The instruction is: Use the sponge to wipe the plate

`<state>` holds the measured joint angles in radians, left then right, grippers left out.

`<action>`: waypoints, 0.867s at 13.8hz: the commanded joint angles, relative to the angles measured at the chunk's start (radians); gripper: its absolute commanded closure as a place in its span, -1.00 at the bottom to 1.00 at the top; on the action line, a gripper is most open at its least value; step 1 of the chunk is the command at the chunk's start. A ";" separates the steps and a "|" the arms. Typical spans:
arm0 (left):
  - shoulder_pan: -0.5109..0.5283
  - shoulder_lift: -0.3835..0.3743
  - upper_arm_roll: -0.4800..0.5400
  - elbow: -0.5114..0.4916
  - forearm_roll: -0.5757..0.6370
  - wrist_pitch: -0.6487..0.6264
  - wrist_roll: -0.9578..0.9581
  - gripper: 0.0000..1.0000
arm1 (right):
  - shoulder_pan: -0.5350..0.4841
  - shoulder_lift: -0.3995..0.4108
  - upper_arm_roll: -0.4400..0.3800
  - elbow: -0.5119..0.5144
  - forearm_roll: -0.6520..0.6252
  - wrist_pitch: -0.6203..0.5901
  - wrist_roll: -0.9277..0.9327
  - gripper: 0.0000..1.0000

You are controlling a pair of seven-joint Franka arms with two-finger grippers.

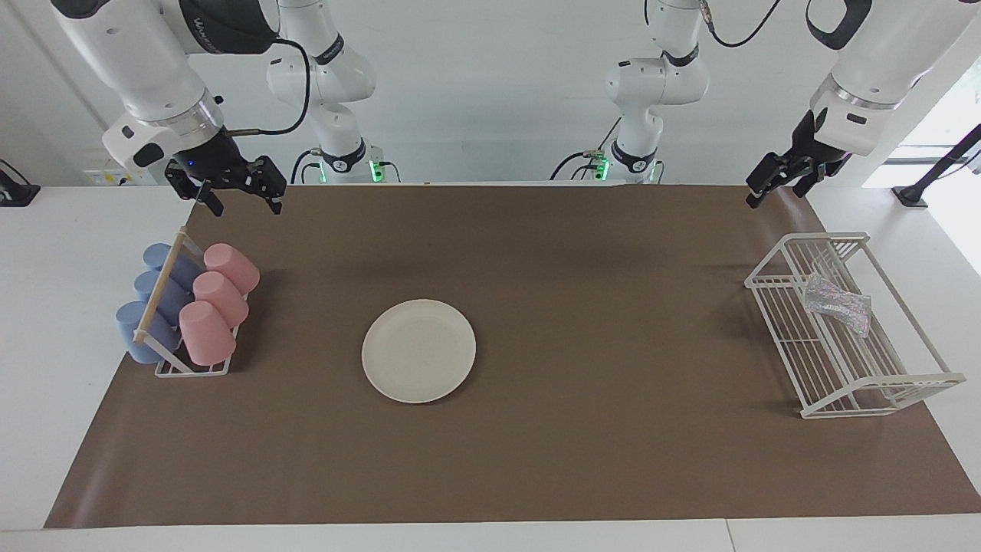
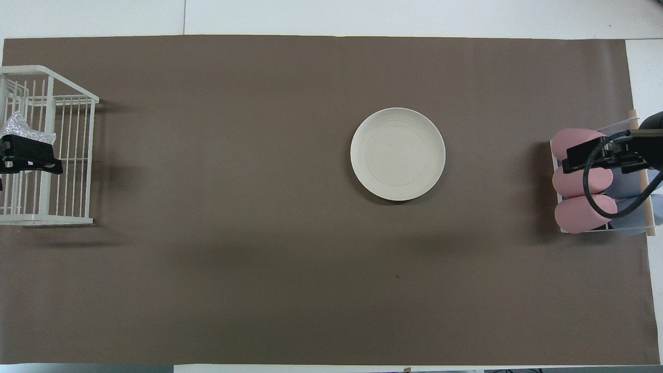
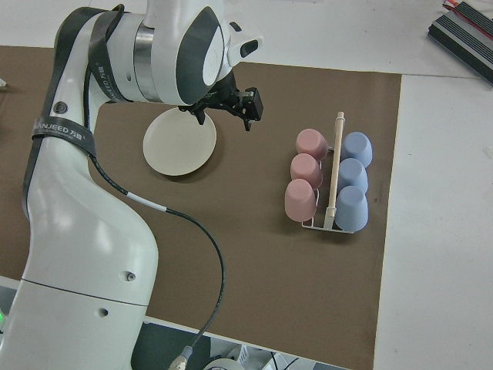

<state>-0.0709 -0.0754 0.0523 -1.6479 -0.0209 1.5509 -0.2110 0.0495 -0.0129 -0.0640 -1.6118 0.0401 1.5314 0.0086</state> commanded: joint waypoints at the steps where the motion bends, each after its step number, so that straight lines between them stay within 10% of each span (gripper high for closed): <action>1: -0.012 0.000 0.001 0.003 0.086 0.012 0.001 -1.00 | -0.013 -0.013 0.010 -0.008 -0.016 -0.013 -0.016 -1.00; 12: -0.124 0.266 -0.008 -0.062 0.677 0.166 -0.166 -1.00 | -0.013 -0.013 0.010 -0.008 -0.016 -0.013 -0.016 -1.00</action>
<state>-0.1794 0.1548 0.0343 -1.7160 0.5889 1.6882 -0.3522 0.0495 -0.0129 -0.0640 -1.6118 0.0401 1.5314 0.0086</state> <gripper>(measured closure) 0.000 0.000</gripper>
